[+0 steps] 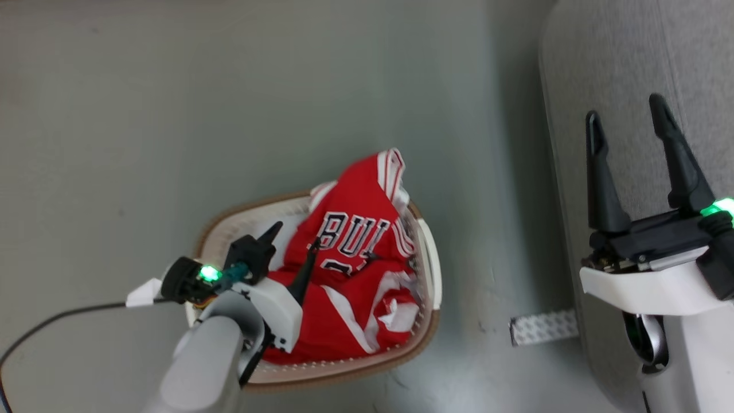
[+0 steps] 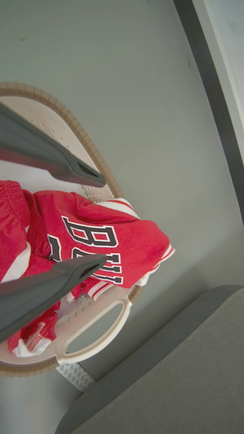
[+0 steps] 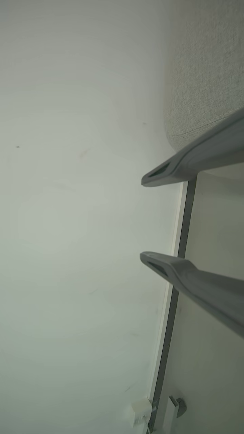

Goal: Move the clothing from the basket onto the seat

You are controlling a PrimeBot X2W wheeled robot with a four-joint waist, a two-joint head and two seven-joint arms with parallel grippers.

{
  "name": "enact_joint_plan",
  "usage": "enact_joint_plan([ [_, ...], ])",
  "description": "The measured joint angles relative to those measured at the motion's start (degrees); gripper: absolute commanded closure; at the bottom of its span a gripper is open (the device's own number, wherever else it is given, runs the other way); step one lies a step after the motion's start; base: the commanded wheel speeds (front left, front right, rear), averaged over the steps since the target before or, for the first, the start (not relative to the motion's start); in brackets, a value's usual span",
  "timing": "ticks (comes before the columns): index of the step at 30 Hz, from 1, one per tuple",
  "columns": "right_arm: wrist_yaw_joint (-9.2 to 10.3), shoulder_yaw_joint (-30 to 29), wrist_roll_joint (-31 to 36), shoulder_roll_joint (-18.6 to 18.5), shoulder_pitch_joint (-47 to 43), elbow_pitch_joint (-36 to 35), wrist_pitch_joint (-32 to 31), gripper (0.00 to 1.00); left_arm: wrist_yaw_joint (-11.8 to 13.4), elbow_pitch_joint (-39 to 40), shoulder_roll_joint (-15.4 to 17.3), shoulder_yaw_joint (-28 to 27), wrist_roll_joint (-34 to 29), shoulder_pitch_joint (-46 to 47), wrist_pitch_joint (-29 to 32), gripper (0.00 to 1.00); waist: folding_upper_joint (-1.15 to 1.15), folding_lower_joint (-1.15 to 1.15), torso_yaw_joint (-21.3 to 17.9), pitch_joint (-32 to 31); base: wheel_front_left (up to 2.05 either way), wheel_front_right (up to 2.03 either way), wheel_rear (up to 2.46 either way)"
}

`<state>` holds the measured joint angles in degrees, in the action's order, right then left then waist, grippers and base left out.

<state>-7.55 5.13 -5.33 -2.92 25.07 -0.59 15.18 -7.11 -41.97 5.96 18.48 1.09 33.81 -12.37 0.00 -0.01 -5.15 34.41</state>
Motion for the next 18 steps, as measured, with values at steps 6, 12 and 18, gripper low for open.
enact_joint_plan([
  [6,-0.01,0.1,-2.24,0.01,2.42,-2.78,0.0,0.0,-0.19,-5.1,2.71,0.66,0.47,5.4,0.93,0.0,0.0,0.0,-3.93,8.02,0.0,0.0,0.0],
  [12,0.0,-0.03,-4.54,0.0,3.31,-4.28,-0.01,0.0,-0.26,-8.13,5.24,0.76,1.05,8.47,2.2,0.0,0.0,0.0,-7.81,13.51,0.0,0.0,0.0],
  [18,-0.01,0.02,-5.5,0.03,3.89,-4.9,-0.01,0.0,0.93,-9.58,7.75,0.3,1.15,10.44,1.88,0.0,0.0,0.0,-10.52,16.29,0.0,0.0,0.0],
])
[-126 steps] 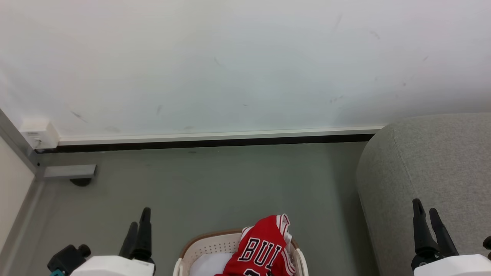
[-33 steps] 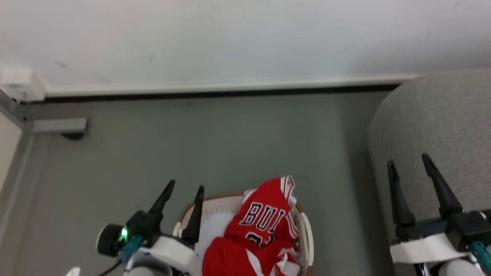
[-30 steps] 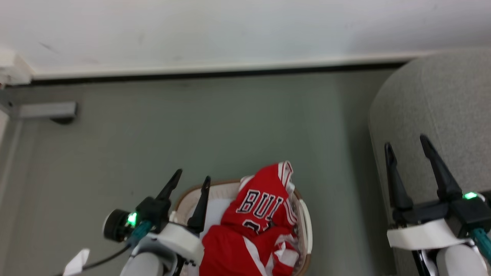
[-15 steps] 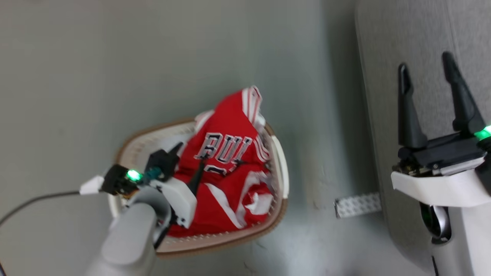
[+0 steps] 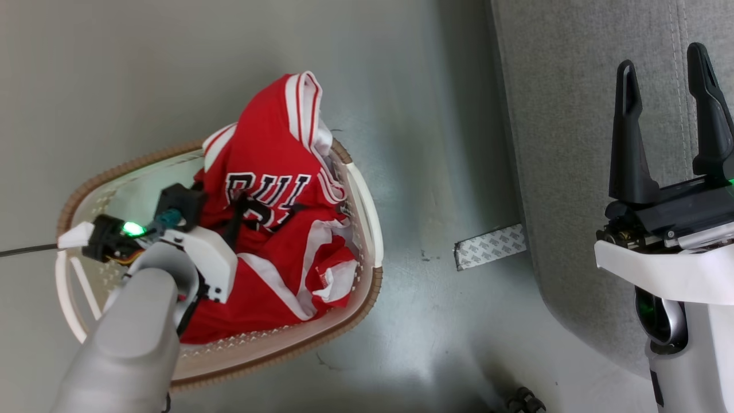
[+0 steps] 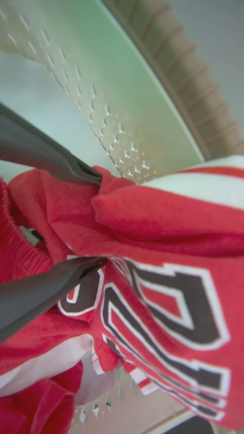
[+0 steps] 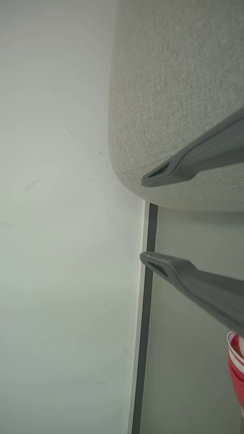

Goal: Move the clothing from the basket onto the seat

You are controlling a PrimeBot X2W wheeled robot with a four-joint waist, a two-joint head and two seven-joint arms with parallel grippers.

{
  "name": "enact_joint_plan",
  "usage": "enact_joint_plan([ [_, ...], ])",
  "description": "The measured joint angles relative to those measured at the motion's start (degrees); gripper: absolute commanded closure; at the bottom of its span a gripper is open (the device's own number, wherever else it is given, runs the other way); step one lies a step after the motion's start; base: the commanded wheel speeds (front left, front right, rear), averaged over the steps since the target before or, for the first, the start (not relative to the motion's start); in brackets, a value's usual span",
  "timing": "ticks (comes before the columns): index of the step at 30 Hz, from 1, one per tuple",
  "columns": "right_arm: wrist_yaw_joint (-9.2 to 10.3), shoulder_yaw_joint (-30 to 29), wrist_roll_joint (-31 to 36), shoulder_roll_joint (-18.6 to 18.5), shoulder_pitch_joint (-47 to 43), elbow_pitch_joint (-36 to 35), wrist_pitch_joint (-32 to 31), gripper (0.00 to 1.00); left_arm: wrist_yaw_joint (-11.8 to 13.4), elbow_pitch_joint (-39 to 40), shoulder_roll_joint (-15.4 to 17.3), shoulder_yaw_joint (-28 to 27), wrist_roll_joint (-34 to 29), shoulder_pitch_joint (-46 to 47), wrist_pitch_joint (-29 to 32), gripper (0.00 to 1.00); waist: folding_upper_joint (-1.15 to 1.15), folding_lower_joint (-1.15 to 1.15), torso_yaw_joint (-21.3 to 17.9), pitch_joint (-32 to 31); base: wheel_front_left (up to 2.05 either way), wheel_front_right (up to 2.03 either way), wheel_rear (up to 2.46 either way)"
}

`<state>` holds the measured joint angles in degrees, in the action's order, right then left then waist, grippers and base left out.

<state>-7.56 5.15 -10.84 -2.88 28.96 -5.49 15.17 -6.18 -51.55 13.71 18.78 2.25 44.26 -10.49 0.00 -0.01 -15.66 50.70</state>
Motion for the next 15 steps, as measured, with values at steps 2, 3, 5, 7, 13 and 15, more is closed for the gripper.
enact_joint_plan([
  [2,0.0,-0.22,-0.29,0.0,-0.05,0.02,0.0,0.0,0.87,0.02,0.25,-0.16,0.13,0.43,-0.36,0.0,0.0,0.0,-0.42,0.3,0.0,0.0,0.0],
  [3,0.01,-0.37,-0.33,0.0,-0.15,0.04,0.01,0.0,1.22,0.1,0.22,-0.23,0.24,0.48,-0.68,0.0,0.0,0.0,-0.47,0.3,0.0,0.0,0.0],
  [5,0.0,-0.49,-0.4,0.0,-0.41,0.14,0.0,0.0,1.44,0.16,0.32,-0.24,0.47,0.48,-0.69,0.0,0.0,0.0,-0.5,0.16,0.0,0.0,0.0],
  [7,0.0,-0.41,-0.8,0.0,-0.59,0.14,0.0,0.0,1.41,0.31,0.65,-0.13,0.81,0.47,-0.68,0.0,0.0,0.0,-0.66,0.1,0.0,0.0,0.0],
  [13,0.0,0.3,-2.18,0.0,-0.54,0.0,0.01,0.0,0.15,0.93,1.24,0.78,1.66,1.35,-0.02,0.0,0.0,0.0,-1.83,1.25,0.0,0.0,0.0],
  [15,0.0,0.3,-2.34,-0.01,-0.55,0.04,0.0,0.0,-0.19,1.31,1.04,1.56,1.91,2.08,0.0,0.0,0.0,0.0,-2.13,1.82,0.0,0.0,0.0],
])
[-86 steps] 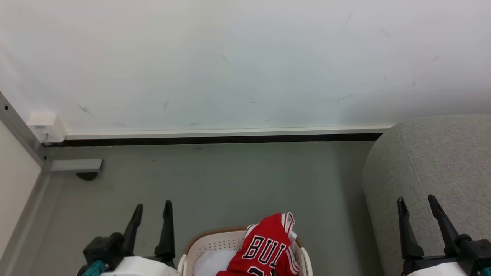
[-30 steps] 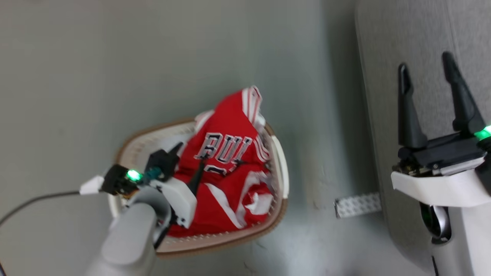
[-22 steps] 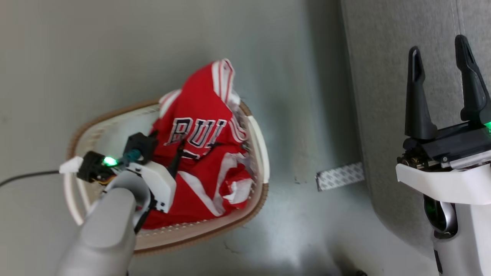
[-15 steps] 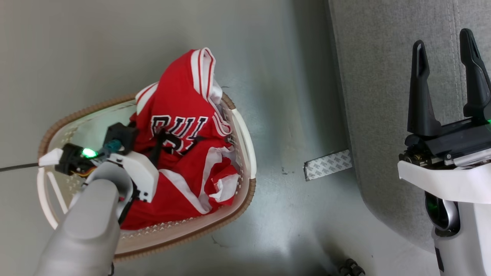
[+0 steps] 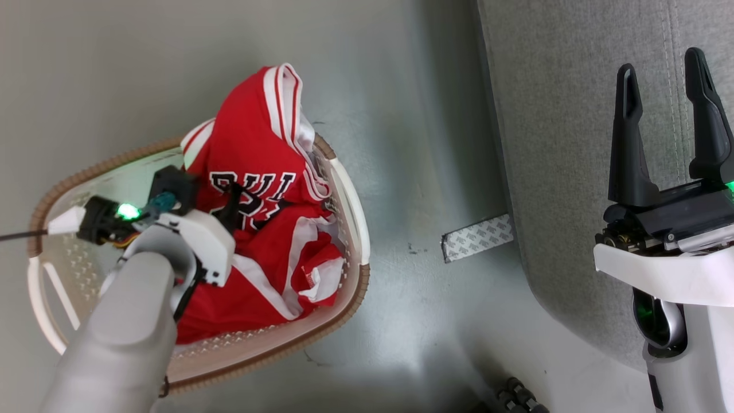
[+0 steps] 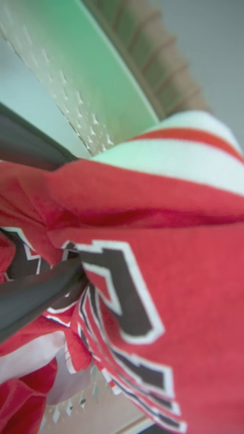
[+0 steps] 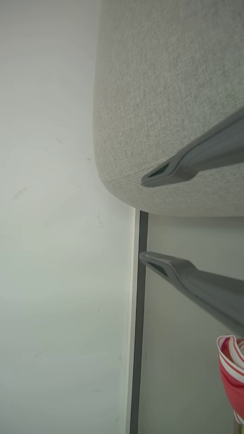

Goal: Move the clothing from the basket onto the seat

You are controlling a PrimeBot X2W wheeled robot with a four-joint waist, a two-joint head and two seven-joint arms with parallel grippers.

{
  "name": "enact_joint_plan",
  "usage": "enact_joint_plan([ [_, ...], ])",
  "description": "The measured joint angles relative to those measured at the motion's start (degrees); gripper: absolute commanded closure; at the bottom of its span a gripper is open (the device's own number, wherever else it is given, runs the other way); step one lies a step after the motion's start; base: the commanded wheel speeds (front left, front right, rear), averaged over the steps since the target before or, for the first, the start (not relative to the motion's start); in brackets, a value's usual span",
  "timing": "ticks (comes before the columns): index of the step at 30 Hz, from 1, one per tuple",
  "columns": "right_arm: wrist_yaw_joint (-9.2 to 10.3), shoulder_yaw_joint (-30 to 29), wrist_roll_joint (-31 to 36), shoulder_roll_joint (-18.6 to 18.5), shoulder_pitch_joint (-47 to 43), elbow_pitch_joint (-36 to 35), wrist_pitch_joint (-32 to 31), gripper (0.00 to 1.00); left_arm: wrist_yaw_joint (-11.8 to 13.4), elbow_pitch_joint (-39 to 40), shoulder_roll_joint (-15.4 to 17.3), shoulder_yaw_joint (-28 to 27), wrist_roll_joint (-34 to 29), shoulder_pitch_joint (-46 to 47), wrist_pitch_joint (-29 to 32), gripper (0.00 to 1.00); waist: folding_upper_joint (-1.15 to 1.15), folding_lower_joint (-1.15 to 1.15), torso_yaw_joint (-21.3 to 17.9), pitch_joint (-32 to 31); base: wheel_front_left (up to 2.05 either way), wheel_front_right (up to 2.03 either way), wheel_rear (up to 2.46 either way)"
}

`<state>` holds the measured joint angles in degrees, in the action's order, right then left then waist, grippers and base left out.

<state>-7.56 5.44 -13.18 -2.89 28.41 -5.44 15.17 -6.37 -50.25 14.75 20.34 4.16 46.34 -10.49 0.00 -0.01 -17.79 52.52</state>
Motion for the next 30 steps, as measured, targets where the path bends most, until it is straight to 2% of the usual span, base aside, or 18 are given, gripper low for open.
enact_joint_plan([
  [4,0.0,0.01,-0.02,0.01,-0.09,0.21,0.0,0.0,-0.24,-0.15,-0.09,0.69,0.42,0.97,0.29,0.02,0.0,0.0,-0.45,0.76,0.0,0.0,0.0],
  [5,0.0,0.02,-0.11,0.01,-0.09,0.22,0.01,0.0,-0.25,-0.26,-0.1,0.79,0.53,1.2,0.25,0.49,0.0,0.0,-0.54,0.83,0.0,0.0,0.0],
  [6,0.0,0.03,-0.19,0.01,-0.09,0.24,0.0,0.0,-0.29,-0.3,-0.12,0.88,0.63,1.36,0.07,0.88,0.0,0.0,-0.6,0.83,0.0,0.0,0.0],
  [7,0.01,0.02,-0.19,0.0,-0.09,0.32,0.0,0.0,-0.43,-0.35,-0.16,1.04,0.85,1.4,-0.2,1.0,0.0,0.0,-0.63,0.78,0.0,0.0,0.0],
  [13,0.0,-0.58,0.26,0.03,-0.5,2.0,0.0,0.0,-0.71,-0.97,-1.75,2.71,2.8,0.51,-1.65,1.0,0.0,0.0,0.02,-1.16,0.0,0.0,0.0],
  [18,0.0,-1.45,2.46,0.07,-3.48,4.57,0.0,0.0,-0.87,1.76,-4.43,3.71,6.0,-4.69,-3.39,1.0,0.0,0.0,1.66,-5.7,0.0,0.0,0.0],
  [23,0.0,-2.37,4.64,0.08,-8.5,7.28,0.01,0.0,-0.94,10.71,-6.73,3.85,10.57,-12.04,-4.31,1.0,0.0,0.01,4.04,-12.71,0.0,0.0,0.0],
  [30,0.0,-4.03,6.6,0.11,-15.12,10.06,0.01,0.0,-0.99,24.96,-6.86,4.13,14.37,-20.35,-4.46,1.0,0.0,0.01,8.23,-24.08,0.0,0.0,0.0],
])
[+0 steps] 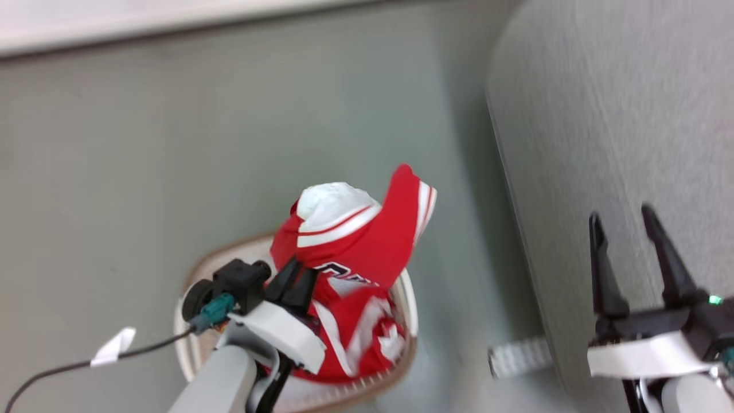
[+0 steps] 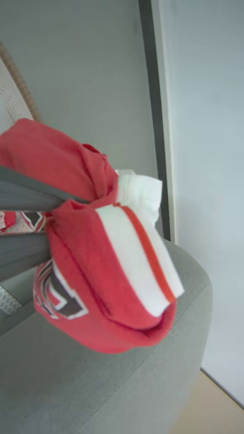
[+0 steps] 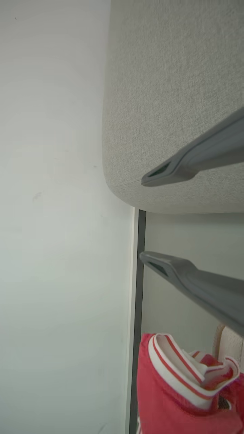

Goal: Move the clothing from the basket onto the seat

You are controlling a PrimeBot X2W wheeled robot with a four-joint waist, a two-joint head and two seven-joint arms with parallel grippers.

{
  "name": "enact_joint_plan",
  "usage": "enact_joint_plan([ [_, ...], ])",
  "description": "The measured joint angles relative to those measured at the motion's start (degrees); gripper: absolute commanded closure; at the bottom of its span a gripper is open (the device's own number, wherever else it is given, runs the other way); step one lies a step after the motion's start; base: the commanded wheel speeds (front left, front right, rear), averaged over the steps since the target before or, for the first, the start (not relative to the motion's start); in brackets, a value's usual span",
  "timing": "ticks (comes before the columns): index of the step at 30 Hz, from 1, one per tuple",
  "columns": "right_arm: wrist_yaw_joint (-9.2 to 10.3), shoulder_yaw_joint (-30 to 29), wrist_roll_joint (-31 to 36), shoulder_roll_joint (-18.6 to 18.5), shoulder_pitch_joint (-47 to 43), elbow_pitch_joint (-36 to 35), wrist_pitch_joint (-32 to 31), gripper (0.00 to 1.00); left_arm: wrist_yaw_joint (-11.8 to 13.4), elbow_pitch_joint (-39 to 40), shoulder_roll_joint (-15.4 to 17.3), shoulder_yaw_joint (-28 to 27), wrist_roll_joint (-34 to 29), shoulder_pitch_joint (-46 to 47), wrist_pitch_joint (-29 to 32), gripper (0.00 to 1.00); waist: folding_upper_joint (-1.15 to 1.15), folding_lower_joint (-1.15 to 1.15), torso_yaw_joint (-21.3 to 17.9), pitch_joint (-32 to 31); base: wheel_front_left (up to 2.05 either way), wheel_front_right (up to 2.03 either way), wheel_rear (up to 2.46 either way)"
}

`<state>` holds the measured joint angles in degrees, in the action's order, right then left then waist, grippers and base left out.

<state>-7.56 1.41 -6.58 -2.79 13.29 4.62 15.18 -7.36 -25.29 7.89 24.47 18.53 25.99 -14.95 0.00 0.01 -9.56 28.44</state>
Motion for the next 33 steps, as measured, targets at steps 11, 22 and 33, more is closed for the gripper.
enact_joint_plan([
  [11,0.01,-0.16,0.97,-0.03,-9.61,3.1,-0.01,0.0,1.87,16.97,0.65,-0.81,4.39,-7.02,6.19,1.0,0.0,0.01,5.34,-17.66,0.0,0.0,0.0],
  [22,0.01,11.66,-1.91,-4.42,-13.27,1.27,0.0,0.0,3.83,29.22,1.51,-1.66,8.54,-8.93,15.19,1.0,0.0,0.02,6.64,-30.07,0.0,0.0,0.0],
  [33,0.01,27.71,-8.55,-18.59,-7.27,-6.09,-3.89,0.0,4.38,26.09,4.0,1.85,5.59,-9.79,18.97,1.0,-0.01,0.0,5.68,-30.75,0.0,0.0,0.0],
])
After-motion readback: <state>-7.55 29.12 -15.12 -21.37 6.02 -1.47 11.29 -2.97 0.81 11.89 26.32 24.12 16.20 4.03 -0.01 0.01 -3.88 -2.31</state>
